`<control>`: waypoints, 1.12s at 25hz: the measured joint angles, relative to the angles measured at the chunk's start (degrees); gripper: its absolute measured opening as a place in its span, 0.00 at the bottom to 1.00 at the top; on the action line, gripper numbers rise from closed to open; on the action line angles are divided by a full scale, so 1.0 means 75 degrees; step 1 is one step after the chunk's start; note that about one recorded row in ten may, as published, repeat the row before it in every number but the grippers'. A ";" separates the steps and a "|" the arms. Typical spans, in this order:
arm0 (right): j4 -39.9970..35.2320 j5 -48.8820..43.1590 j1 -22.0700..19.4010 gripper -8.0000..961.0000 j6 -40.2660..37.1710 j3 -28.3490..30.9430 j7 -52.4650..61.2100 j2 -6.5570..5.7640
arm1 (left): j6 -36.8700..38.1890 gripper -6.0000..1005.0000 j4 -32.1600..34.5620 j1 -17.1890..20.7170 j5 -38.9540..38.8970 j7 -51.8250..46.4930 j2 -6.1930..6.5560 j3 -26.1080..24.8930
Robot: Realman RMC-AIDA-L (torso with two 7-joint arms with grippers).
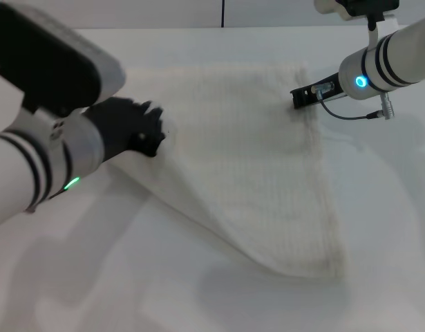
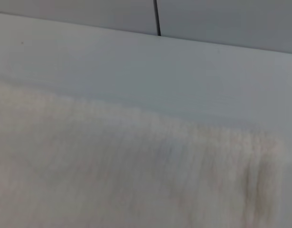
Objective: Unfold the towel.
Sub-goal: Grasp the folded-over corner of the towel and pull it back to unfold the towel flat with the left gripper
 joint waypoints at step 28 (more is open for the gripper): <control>-0.0159 -0.0001 -0.0018 0.01 -0.0154 -0.0035 0.0032 0.0000 | -0.1058 0.08 -0.1090 0.1351 0.0005 -0.0699 -0.0002 -0.0373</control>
